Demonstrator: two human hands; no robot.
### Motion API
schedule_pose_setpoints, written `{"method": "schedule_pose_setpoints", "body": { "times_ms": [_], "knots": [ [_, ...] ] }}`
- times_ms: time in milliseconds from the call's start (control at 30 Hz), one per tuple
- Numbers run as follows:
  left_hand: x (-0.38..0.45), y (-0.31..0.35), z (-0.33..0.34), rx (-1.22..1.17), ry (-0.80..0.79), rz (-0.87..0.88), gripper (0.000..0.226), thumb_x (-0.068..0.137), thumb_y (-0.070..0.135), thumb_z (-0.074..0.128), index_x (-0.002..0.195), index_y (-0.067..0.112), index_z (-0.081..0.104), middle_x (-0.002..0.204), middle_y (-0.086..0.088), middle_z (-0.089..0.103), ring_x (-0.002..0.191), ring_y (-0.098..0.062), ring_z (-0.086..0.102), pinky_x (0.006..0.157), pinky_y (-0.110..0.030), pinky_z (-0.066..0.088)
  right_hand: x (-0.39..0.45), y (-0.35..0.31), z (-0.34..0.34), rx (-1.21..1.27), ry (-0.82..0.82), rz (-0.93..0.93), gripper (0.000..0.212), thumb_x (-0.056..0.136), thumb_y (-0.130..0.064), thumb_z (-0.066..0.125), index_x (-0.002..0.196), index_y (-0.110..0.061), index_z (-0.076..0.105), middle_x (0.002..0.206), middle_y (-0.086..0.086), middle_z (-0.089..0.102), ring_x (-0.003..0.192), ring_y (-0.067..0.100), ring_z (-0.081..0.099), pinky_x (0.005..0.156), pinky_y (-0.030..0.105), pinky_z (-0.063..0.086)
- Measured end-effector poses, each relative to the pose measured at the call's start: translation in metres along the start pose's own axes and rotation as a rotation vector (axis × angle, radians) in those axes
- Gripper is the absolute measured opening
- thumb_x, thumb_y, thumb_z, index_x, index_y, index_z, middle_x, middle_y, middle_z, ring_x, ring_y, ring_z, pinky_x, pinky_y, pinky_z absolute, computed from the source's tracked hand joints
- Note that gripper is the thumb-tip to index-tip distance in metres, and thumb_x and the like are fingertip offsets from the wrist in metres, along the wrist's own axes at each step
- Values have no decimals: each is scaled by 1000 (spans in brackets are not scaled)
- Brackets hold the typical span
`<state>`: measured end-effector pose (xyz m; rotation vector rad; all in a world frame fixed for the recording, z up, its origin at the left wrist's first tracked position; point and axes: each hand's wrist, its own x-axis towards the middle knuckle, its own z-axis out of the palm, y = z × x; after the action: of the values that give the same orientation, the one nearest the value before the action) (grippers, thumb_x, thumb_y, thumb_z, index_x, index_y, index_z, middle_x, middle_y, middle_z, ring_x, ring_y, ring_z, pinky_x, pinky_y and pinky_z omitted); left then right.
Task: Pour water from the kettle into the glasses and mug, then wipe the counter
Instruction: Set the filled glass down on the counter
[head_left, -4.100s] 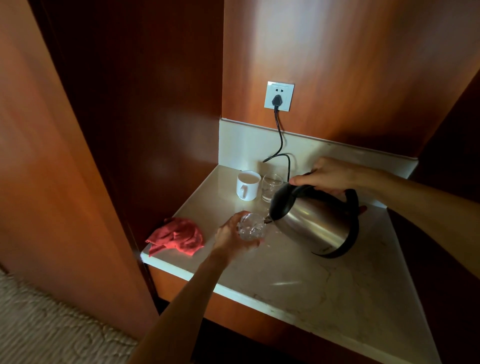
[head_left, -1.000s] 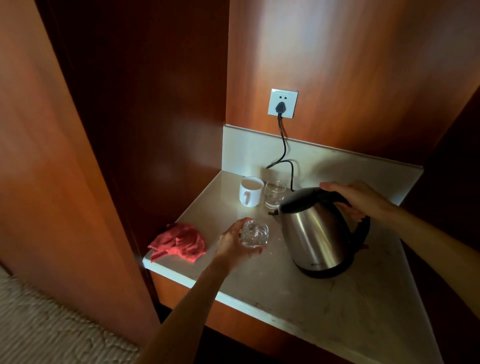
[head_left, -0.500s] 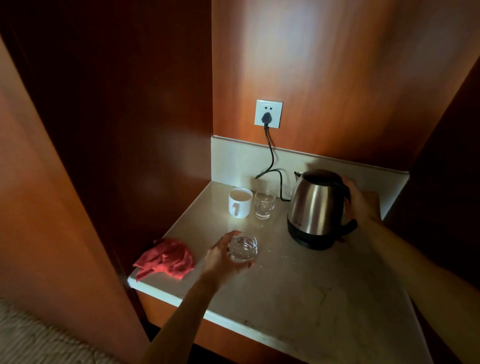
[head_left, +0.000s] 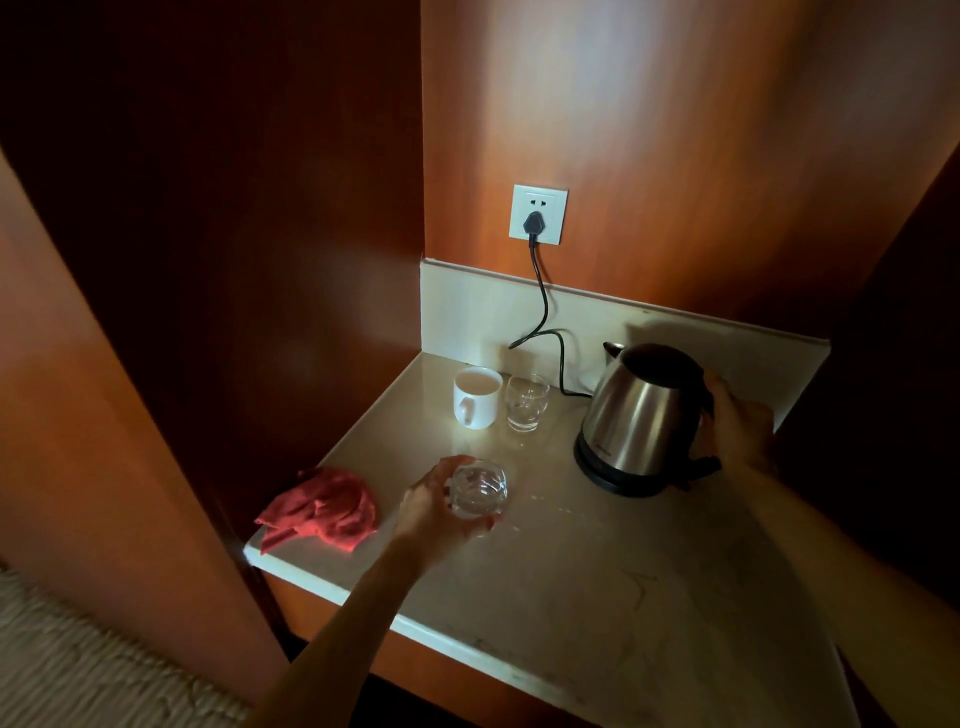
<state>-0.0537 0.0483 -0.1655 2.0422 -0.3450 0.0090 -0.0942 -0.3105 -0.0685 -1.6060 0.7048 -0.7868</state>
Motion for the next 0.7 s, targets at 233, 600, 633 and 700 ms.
{"method": "schedule_pose_setpoints", "body": {
  "times_ms": [233,600,633,700],
  "knots": [
    [20,14,-13,141,118,18,81,54,45,96,124,26,61,104,7,75,86,-9,71,80,-20,55,12,3,2,-72,-7,-21,56,92,-54,68,60,-9,60,63,9,58,62,24,56,60,36,42],
    [89,5,-55,221,266,-110,81,61,43,94,129,17,56,119,-10,70,105,-31,67,89,-37,56,24,7,4,-53,-18,-45,56,90,-55,71,71,-2,67,66,10,63,65,24,60,61,33,46],
    [93,3,-56,227,269,-116,81,61,42,94,128,17,56,119,-9,70,105,-31,67,88,-36,55,25,7,4,-51,-9,-49,56,89,-55,71,68,-3,66,62,7,63,63,24,59,59,31,46],
    [102,-2,-57,227,268,-127,81,62,43,94,129,17,56,120,-9,70,107,-31,66,88,-35,54,27,8,0,-32,16,-41,57,84,-60,72,61,-9,62,55,-1,63,61,23,60,58,29,46]
  ]
}}
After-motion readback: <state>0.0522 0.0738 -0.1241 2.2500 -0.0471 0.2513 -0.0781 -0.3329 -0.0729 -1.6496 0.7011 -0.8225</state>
